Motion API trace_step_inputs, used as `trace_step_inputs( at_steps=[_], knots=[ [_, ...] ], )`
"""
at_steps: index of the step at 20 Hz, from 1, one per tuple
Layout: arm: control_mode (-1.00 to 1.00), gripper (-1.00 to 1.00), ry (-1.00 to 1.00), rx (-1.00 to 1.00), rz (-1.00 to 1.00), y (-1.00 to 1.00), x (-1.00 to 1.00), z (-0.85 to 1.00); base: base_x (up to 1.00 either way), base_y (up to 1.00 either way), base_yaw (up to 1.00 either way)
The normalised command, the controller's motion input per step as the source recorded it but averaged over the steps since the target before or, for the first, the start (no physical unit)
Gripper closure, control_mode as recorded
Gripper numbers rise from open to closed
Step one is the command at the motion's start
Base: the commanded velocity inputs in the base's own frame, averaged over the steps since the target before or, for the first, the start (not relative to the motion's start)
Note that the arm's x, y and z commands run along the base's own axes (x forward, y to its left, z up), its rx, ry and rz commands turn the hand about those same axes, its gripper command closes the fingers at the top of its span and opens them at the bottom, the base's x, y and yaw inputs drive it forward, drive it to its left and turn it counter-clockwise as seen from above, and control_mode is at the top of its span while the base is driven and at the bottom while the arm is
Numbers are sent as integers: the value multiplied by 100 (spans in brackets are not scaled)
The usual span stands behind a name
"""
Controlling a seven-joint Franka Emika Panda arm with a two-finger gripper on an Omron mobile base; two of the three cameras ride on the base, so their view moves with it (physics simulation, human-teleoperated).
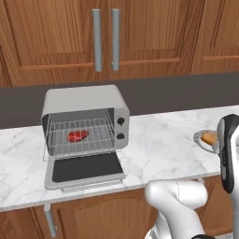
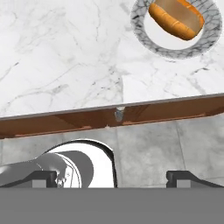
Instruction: Open the toaster oven door. Place the hotdog bun on the top rack in the toaster oven and place the steak on the bottom rack.
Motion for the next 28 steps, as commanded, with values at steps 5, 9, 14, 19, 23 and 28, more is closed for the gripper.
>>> trace_step_inputs(
  at_steps=[5,9,14,19,23,28],
  knots=[
    [100,-100,0,0,0,0,0,0,56,-24,0],
    [100,-100,0,0,0,0,0,0,47,-13,0],
    [100,-100,0,0,0,0,0,0,2,-1,0],
    [100,-100,0,0,0,0,0,0,0,0,0],
    [100,-100,0,0,0,0,0,0,0,0,0],
    [-100,-100,0,0,0,0,0,0,0,0,0]
  ],
)
